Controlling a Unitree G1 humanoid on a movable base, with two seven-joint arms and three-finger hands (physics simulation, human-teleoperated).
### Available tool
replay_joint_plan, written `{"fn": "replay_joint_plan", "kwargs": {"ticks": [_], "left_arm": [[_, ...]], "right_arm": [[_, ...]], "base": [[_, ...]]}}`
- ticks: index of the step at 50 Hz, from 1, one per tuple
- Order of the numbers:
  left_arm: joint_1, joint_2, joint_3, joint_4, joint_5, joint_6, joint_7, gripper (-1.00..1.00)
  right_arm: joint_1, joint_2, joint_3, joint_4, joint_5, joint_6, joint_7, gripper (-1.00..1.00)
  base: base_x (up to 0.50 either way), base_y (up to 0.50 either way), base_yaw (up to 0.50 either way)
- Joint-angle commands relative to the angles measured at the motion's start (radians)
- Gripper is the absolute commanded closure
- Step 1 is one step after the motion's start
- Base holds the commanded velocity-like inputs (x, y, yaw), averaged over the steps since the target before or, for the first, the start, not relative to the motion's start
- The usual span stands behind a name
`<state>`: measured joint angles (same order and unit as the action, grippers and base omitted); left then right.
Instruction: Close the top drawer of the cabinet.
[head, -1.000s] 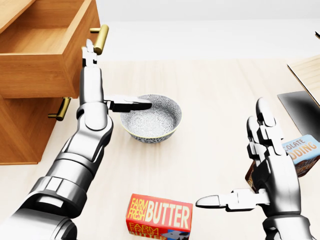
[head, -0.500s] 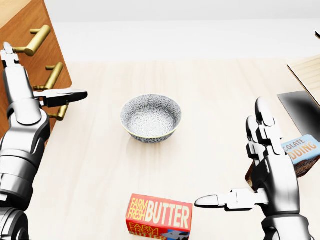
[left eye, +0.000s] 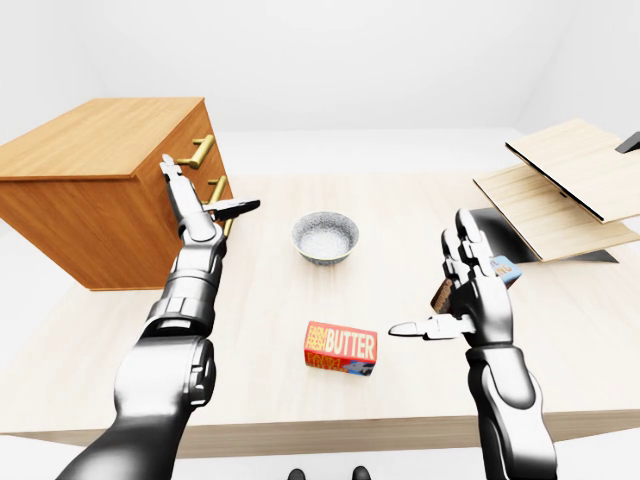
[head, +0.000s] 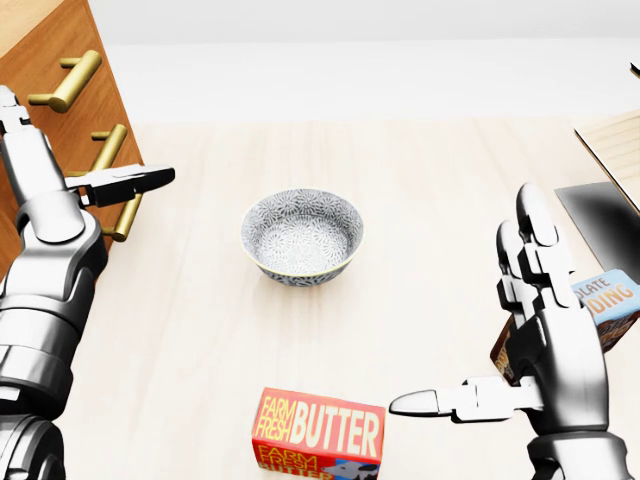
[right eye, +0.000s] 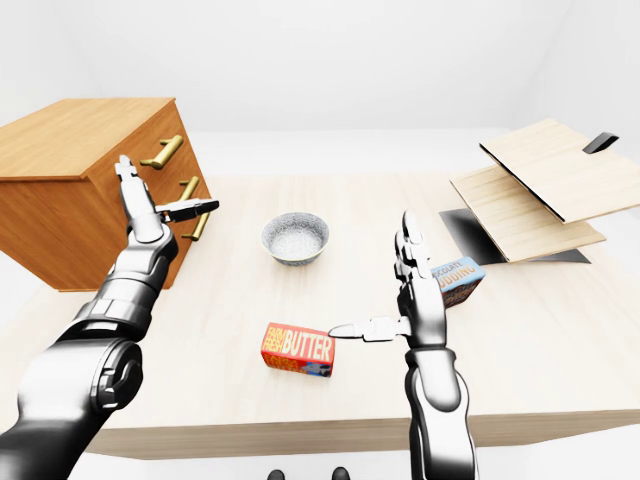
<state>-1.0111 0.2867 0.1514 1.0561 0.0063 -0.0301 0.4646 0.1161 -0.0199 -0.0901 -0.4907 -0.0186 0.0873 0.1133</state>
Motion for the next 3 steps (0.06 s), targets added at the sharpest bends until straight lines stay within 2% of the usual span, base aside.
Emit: {"fn": "replay_joint_plan", "kwargs": {"ticks": [1, 3], "left_arm": [[0.010, 0.160, 0.043, 0.007, 0.003, 0.008, 0.039, -1.00], [0.010, 0.159, 0.042, 0.004, 0.003, 0.008, 0.038, -1.00]], "right_arm": [[0.009, 0.003, 0.006, -0.027, -0.006, 0.000, 0.000, -1.00], [0.010, 0.004, 0.007, -0.027, -0.008, 0.000, 0.000, -1.00]], "base": [[0.00, 0.00, 0.00], [0.00, 0.00, 0.00]]}}
